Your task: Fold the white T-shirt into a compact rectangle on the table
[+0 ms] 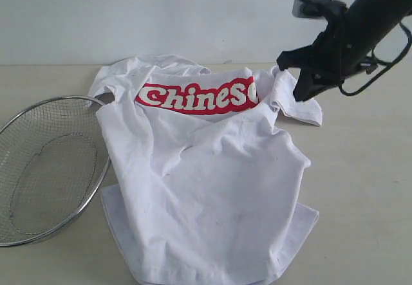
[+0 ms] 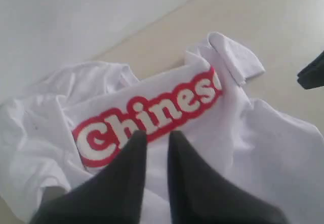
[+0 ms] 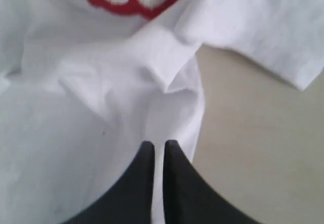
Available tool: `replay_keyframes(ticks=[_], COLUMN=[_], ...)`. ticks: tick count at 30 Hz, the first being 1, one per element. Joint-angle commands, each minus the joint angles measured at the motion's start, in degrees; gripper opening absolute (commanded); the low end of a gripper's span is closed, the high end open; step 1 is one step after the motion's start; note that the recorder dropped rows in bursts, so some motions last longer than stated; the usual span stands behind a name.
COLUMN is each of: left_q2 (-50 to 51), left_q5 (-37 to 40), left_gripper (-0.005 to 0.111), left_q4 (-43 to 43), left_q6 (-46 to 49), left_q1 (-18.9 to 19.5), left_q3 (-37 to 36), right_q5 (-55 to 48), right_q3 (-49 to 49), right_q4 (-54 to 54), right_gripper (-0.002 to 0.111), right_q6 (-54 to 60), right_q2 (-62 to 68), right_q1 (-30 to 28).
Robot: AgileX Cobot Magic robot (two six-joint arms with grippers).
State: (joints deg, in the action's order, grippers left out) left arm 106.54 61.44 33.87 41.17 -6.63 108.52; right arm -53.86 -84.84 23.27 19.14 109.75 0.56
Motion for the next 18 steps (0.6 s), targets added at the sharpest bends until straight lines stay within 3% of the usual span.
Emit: replay_keyframes(ticks=[1,8,12,18], left_q2=[-1.42,-8.19,-11.30,-13.49], left_q5=[3.91,0.03,0.47,-4.80], left_gripper=[0.005,0.005,0.005,0.005], left_q4=[-0.43,-1.73,-1.61,-1.61], left_q6=[-1.80,-6.60,-8.51,-10.74], left_q1=[0.24,4.09,8.67,13.35], left_q3=[-0.69,-5.94,-12.59,-26.39], right_q5=[0.85,5.80,3.29,0.51], right_q3=[7.24,16.87,18.16,18.16], right_q4=[5.88,14.33,22.43,24.29], right_gripper=[0.000,0.000,0.000,0.000], right_q6=[5.22,11.43,16.33,18.49], right_q2=[-1.53,-9.99,-13.76,-13.77], right_q1=[-0.08,-0.08,0.02,0.62])
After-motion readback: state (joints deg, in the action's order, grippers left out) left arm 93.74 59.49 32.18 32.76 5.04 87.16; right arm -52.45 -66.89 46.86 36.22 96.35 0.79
